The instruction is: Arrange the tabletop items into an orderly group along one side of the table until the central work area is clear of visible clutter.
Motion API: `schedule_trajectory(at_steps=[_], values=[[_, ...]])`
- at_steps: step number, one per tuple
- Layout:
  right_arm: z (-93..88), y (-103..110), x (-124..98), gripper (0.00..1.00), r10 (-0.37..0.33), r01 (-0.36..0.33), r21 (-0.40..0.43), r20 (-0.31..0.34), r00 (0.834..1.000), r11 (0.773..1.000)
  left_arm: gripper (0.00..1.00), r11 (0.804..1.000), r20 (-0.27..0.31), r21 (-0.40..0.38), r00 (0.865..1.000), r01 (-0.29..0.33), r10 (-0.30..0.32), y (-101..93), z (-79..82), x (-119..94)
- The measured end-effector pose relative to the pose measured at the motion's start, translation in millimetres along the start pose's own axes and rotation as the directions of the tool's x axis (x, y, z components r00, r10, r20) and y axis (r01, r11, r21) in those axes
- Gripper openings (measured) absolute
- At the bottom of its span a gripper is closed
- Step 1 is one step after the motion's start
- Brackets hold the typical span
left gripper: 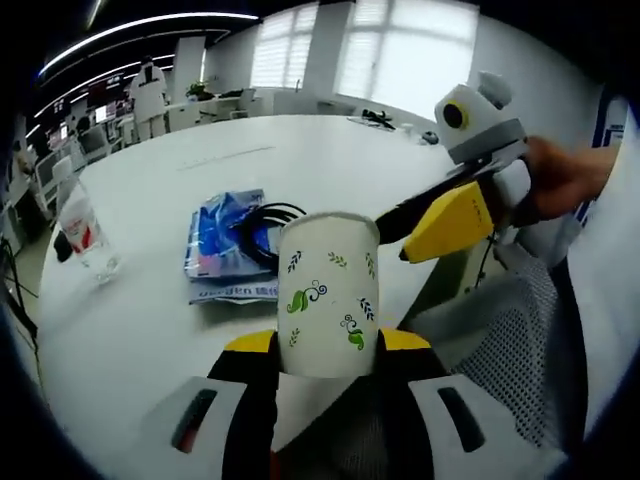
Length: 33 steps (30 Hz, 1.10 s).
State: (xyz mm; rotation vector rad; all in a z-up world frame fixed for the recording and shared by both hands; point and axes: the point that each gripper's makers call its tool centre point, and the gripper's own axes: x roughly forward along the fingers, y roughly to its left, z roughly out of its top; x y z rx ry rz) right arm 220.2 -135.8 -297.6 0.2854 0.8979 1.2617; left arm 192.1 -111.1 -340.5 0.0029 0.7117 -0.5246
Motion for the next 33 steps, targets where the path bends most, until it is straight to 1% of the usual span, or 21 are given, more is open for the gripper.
schedule_trajectory(at_steps=[3,5,9,14,17,20,28,30,33], values=[[-1.3,1.6,0.8,0.53,0.009,-0.009,0.002,-0.004,1.0,1.0,0.37,1.0,-0.006,0.022,1.0,0.013,-0.013,-0.6,-0.2,0.8],[-2.5,1.4,2.1,0.51,0.014,-0.014,0.003,-0.005,1.0,1.0,0.37,0.999,-0.007,0.03,1.0,0.02,-0.019,-4.2,2.7,0.6],[-3.6,4.5,4.6,0.48,0.025,-0.025,0.004,-0.007,1.0,1.0,0.37,0.997,-0.02,0.073,0.999,0.035,-0.034,-8.6,5.1,1.5],[-2.8,6.8,6.0,0.45,0.034,-0.034,0.008,-0.003,0.999,0.999,0.37,0.993,-0.027,0.102,0.998,0.059,-0.056,-14.7,9.4,1.0],[-2.1,7.1,7.0,0.42,0.042,-0.042,0.012,-0.001,0.999,0.999,0.37,0.991,-0.031,0.116,0.997,0.071,-0.067,-16.5,10.8,0.5],[-2.0,8.8,7.4,0.37,0.05,-0.05,0.015,0.004,0.999,0.999,0.37,0.988,-0.037,0.129,0.996,0.086,-0.082,-19.5,12.0,0.4],[1.9,13.4,6.6,0.17,0.062,-0.062,0.015,0.026,0.998,0.998,0.37,0.98,-0.059,0.165,0.993,0.109,-0.1,-21.2,9.4,1.0],[4.0,14.7,6.1,0.1,0.061,-0.062,0.019,0.034,0.998,0.998,0.37,0.979,-0.062,0.169,0.993,0.111,-0.102,-21.3,8.7,1.1],[8.2,19.5,5.4,0.06,0.081,-0.082,0.031,0.05,0.996,0.996,0.37,0.979,-0.067,0.166,0.992,0.114,-0.104,-21.6,8.2,1.4]])
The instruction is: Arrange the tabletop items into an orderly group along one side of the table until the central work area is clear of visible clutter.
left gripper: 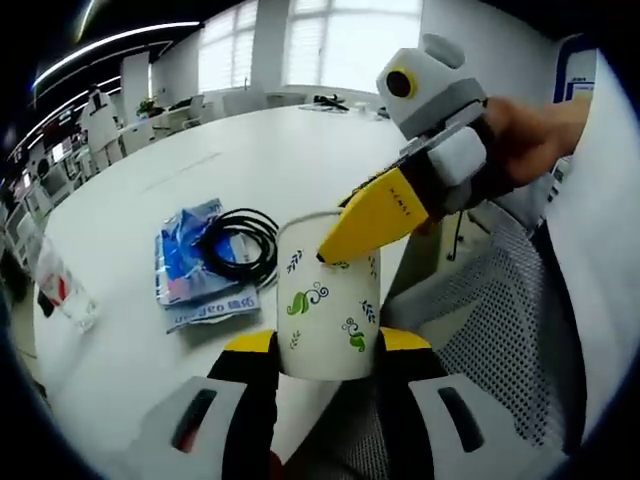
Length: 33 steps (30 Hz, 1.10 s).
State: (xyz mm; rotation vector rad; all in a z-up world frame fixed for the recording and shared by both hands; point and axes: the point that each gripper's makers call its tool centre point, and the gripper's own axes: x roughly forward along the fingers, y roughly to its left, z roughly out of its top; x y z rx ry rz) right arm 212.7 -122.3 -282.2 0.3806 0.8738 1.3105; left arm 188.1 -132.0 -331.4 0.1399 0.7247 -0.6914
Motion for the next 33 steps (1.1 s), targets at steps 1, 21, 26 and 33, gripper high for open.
schedule_trajectory(at_steps=[1,21,26,33], values=[[0.9,3.4,0.4,0.05,0.007,-0.007,-0.001,0.0,1.0,1.0,0.37,1.0,0.0,-0.003,1.0,-0.001,0.001,0.1,0.1,0.1],[9.8,2.8,2.7,0.0,-0.023,0.024,-0.039,0.019,1.0,0.999,0.39,0.995,0.011,-0.073,0.998,-0.062,0.063,14.5,0.2,2.0],[11.2,-0.8,2.1,0.0,-0.033,0.034,-0.043,0.025,0.999,0.998,0.38,0.991,0.021,-0.106,0.996,-0.08,0.083,20.5,-0.5,2.0],[16.2,-12.1,-0.4,0.0,-0.061,0.062,-0.038,0.035,0.998,0.997,0.37,0.98,0.058,-0.165,0.991,-0.111,0.122,36.6,2.8,-3.8]])
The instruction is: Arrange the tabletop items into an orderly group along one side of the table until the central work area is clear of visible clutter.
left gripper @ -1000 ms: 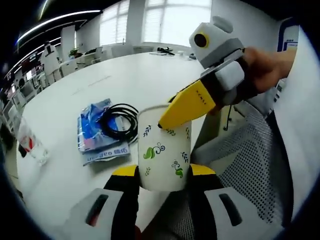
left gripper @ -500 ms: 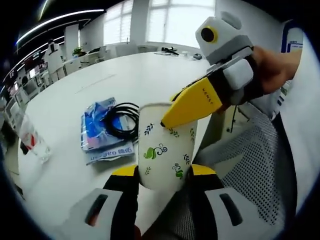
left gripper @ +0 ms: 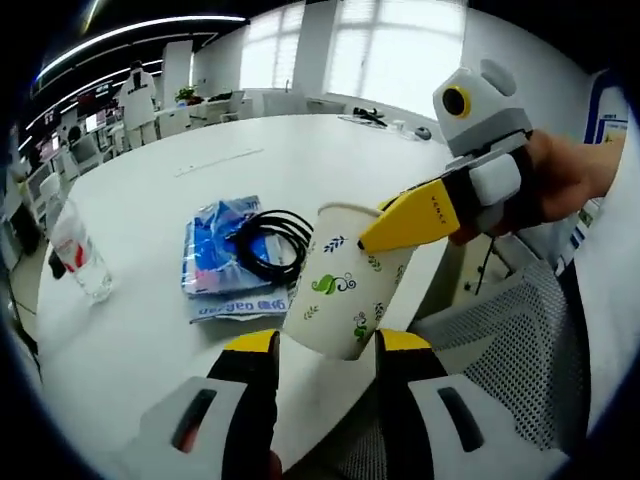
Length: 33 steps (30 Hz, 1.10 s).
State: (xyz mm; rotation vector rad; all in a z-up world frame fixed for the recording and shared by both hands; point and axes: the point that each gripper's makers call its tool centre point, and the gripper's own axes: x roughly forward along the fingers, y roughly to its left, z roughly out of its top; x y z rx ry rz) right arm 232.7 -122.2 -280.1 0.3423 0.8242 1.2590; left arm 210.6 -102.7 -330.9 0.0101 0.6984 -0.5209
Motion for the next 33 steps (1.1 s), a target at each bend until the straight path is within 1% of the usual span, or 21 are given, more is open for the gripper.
schedule_trajectory(at_steps=[2,4,8,10,13,17,18,20,21,29,31,33], values=[[2.5,-4.3,-0.4,0.0,-0.005,0.005,0.001,0.003,1.0,1.0,0.37,1.0,0.015,-0.024,1.0,-0.012,0.012,0.0,3.3,-0.9],[3.8,-7.1,-1.2,0.0,-0.012,0.012,0.001,0.005,1.0,1.0,0.37,0.999,0.027,-0.045,0.999,-0.029,0.03,11.8,2.7,-3.4],[5.8,-13.9,-2.5,0.0,-0.025,0.025,0.006,0.005,1.0,1.0,0.37,0.994,0.047,-0.089,0.997,-0.061,0.066,23.6,2.9,-6.8],[4.5,-12.9,-2.8,0.0,-0.028,0.028,0.006,0.002,1.0,1.0,0.37,0.992,0.056,-0.106,0.995,-0.074,0.081,28.9,3.0,-9.2],[3.9,-14.3,-3.2,0.0,-0.033,0.033,0.006,-0.004,0.999,0.999,0.38,0.985,0.069,-0.139,0.991,-0.104,0.114,43.7,1.2,-13.8],[3.0,-15.4,-3.4,0.0,-0.04,0.04,0.007,-0.011,0.999,0.999,0.38,0.971,0.091,-0.191,0.983,-0.141,0.161,59.1,0.9,-20.1],[2.9,-15.4,-3.6,0.0,-0.043,0.043,0.009,-0.011,0.999,0.999,0.38,0.965,0.098,-0.208,0.979,-0.157,0.18,66.5,0.3,-23.5],[2.7,-16.1,-3.8,0.0,-0.045,0.045,0.011,-0.013,0.999,0.999,0.39,0.961,0.103,-0.221,0.976,-0.164,0.191,72.3,-0.5,-26.5],[2.1,-16.5,-3.8,0.0,-0.047,0.047,0.011,-0.016,0.999,0.999,0.39,0.956,0.108,-0.235,0.972,-0.177,0.207,76.0,-1.2,-29.2],[1.1,-18.0,-2.7,0.0,-0.059,0.059,0.016,-0.028,0.998,0.998,0.42,0.926,0.111,-0.295,0.954,-0.235,0.277,103.3,-10.4,-51.5],[1.8,-16.8,-1.7,0.0,-0.065,0.066,0.023,-0.029,0.997,0.998,0.46,0.917,0.115,-0.319,0.951,-0.24,0.289,109.2,-12.6,-57.4],[3.5,-16.8,-1.0,0.0,-0.066,0.067,0.027,-0.026,0.997,0.997,0.48,0.912,0.109,-0.325,0.948,-0.251,0.3,115.9,-16.5,-62.9]])
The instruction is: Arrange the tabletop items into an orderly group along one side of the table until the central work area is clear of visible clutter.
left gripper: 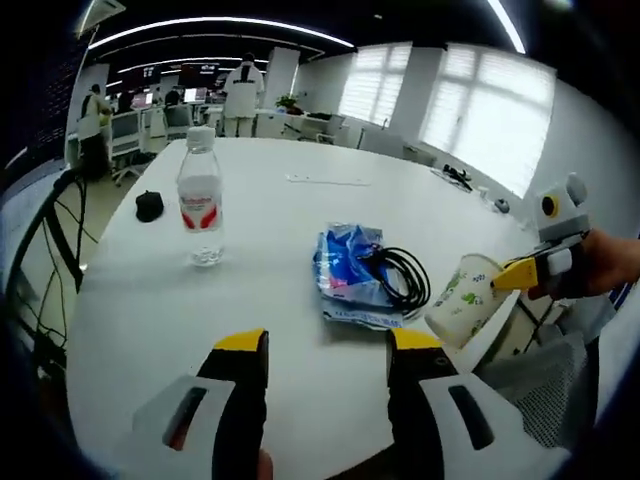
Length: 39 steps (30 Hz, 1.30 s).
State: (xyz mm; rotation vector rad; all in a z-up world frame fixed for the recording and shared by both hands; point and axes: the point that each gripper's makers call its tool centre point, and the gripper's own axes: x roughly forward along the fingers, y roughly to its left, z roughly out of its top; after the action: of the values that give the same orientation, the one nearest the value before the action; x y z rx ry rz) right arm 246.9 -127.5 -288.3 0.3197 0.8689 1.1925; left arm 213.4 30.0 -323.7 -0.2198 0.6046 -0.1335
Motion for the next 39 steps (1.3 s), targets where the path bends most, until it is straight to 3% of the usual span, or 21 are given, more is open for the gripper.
schedule_trajectory(at_steps=[8,17,23,36,39], values=[[3.5,-3.3,5.4,0.0,-0.028,0.028,-0.014,-0.025,0.999,1.0,0.53,0.999,-0.003,-0.024,0.999,-0.034,0.034,18.8,-7.9,-13.2],[15.5,0.8,14.5,0.0,-0.046,0.044,-0.04,-0.048,0.998,0.998,0.54,0.998,-0.006,-0.031,0.999,-0.046,0.046,21.2,-11.4,-20.0],[23.1,-3.3,29.5,0.0,-0.046,0.042,-0.069,-0.067,0.997,0.997,0.55,0.998,0.004,-0.03,0.999,-0.047,0.047,25.5,-10.3,-24.3],[42.4,9.8,68.5,0.0,-0.022,0.007,-0.13,-0.108,0.994,0.992,0.55,0.998,0.019,-0.039,0.999,-0.046,0.046,28.7,-7.4,-33.7],[45.5,15.7,78.6,0.0,-0.014,-0.001,-0.138,-0.112,0.994,0.99,0.56,0.999,-0.004,0.015,0.999,-0.05,0.05,27.2,-9.9,-33.2]])
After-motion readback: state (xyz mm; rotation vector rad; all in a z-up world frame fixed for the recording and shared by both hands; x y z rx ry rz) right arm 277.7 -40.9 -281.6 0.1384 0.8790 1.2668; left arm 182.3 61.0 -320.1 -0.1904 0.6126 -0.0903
